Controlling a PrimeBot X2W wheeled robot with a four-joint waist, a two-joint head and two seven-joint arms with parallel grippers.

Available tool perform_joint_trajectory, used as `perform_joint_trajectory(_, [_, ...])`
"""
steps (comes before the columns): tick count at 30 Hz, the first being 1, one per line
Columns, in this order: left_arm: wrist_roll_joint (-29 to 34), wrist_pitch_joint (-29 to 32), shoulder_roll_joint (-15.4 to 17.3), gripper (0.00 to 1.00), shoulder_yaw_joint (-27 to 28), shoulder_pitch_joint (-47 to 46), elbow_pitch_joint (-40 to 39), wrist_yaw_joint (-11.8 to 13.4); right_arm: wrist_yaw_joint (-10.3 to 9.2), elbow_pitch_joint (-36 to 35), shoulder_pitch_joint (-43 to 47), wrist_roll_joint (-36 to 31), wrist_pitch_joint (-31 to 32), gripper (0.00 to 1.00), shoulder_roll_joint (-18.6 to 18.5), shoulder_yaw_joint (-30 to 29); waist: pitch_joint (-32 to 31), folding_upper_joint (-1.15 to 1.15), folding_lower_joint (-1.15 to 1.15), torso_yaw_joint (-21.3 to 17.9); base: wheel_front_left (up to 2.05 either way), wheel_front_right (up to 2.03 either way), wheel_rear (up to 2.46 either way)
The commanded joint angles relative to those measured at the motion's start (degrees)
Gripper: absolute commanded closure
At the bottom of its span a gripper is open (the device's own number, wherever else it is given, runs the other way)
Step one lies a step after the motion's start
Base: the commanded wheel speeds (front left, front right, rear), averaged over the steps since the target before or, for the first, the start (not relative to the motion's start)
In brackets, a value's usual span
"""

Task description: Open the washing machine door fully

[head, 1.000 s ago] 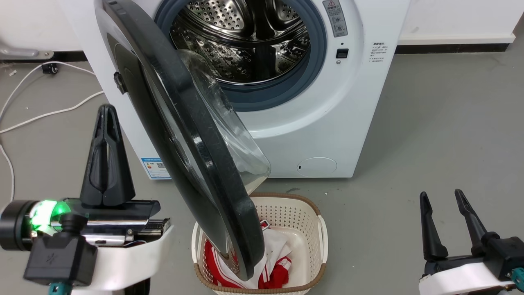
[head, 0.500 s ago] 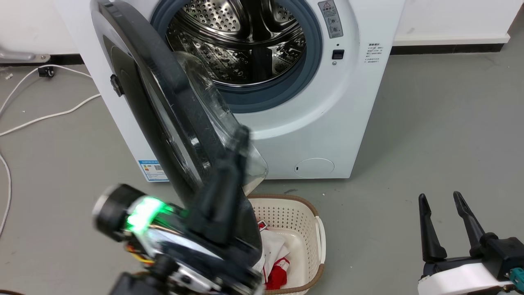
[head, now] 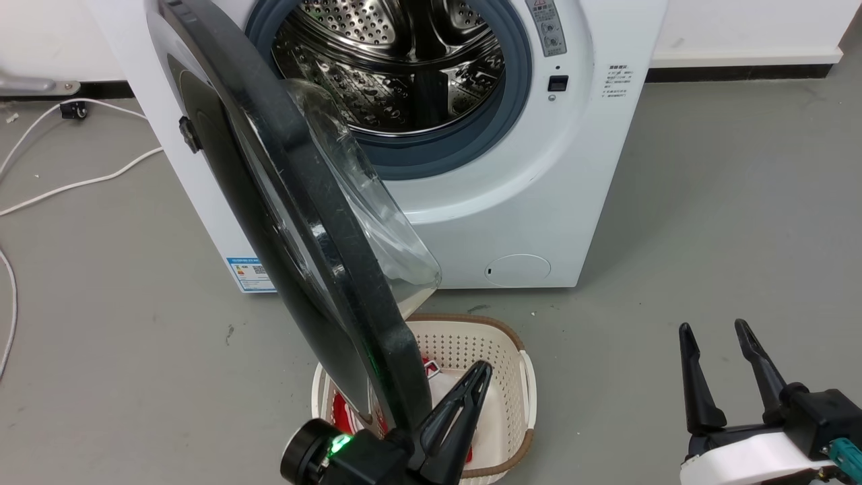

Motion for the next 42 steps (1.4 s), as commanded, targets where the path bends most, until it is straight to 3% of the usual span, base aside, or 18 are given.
perform_joint_trajectory(1, [0.4,0.0,0.4,1.00,-0.1,0.2,1.8,0.4,-0.04,0.3,-0.7,0.5,0.0,0.00,0.2,0.2,0.2,0.00,0.00,0.0,0.00,0.00,0.00])
perform_joint_trajectory(18, [-0.1,-6.2,-0.4,1.00,2.1,-7.3,15.2,4.2,-0.04,1.3,-1.6,1.3,0.0,0.00,0.2,1.1,1.1,0.00,0.00,-1.3,0.00,0.00,0.00])
perform_joint_trajectory(32, [-0.4,-7.6,0.2,1.00,3.4,-6.0,16.8,6.9,-0.04,1.9,-1.4,2.0,0.1,0.00,0.2,1.3,1.0,0.00,0.00,-1.0,0.00,0.00,0.00])
perform_joint_trajectory(42, [-0.6,-8.3,0.8,1.00,3.6,-1.2,13.3,9.4,-0.04,0.7,0.2,1.3,0.6,0.00,0.2,0.3,0.9,0.00,0.00,5.0,0.00,0.00,0.00])
